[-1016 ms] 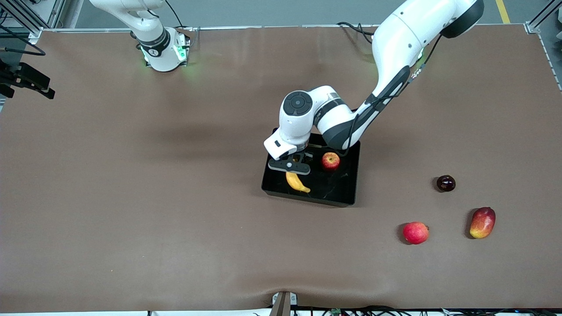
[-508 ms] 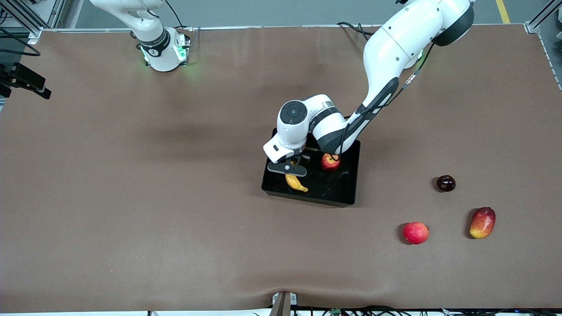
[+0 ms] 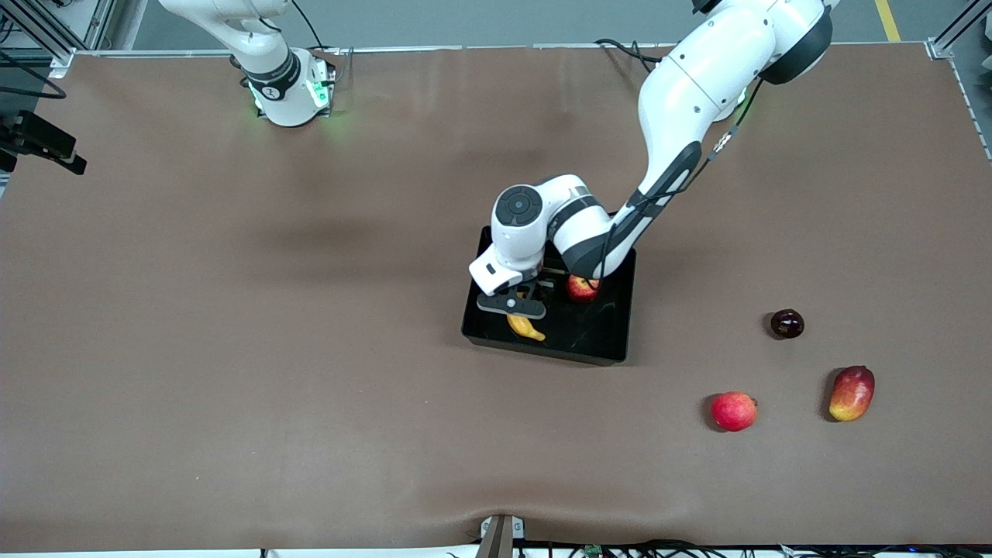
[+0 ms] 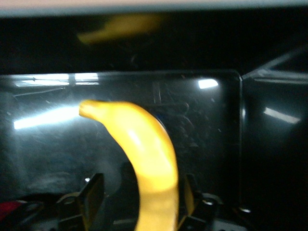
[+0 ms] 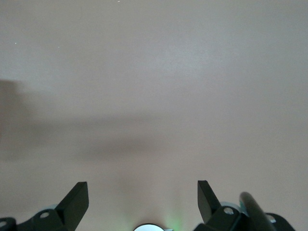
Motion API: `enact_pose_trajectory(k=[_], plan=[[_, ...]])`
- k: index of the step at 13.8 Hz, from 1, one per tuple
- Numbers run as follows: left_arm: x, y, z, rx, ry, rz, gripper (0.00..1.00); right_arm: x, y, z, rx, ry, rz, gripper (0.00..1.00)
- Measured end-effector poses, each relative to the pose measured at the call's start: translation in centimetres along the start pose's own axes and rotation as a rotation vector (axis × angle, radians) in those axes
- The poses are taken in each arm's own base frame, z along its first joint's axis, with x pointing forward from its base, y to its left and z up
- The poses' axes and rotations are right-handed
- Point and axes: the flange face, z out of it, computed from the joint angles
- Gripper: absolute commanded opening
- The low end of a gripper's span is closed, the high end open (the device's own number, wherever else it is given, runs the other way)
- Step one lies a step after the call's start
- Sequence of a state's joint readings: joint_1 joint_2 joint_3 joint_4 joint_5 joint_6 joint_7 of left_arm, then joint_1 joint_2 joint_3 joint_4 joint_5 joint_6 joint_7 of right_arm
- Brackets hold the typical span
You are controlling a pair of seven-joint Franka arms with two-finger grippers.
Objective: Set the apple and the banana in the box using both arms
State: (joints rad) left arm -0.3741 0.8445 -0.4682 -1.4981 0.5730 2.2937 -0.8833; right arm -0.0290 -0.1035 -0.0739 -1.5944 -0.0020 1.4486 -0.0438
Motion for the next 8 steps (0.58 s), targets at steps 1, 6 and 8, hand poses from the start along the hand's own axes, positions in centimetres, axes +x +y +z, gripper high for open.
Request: enact_pose_trajectory(k=[1,6,8], plan=[[0.7,-0.4,-0.5,-0.003,0.012,-0.01,1.0,0.0,0.0,0.0,0.0,0.0,0.0,1.0],[7.2,-8.3,-10.3,-0.004,0.091,-0.165,1.0,0.0,0.0,0.0,0.001,-0.001,-0.001,1.0],[9.3,-13.7,-15.2,0.014,0.11,-0.242,1.0,0.0,0.0,0.0,0.001,-0.001,-0.001,1.0]])
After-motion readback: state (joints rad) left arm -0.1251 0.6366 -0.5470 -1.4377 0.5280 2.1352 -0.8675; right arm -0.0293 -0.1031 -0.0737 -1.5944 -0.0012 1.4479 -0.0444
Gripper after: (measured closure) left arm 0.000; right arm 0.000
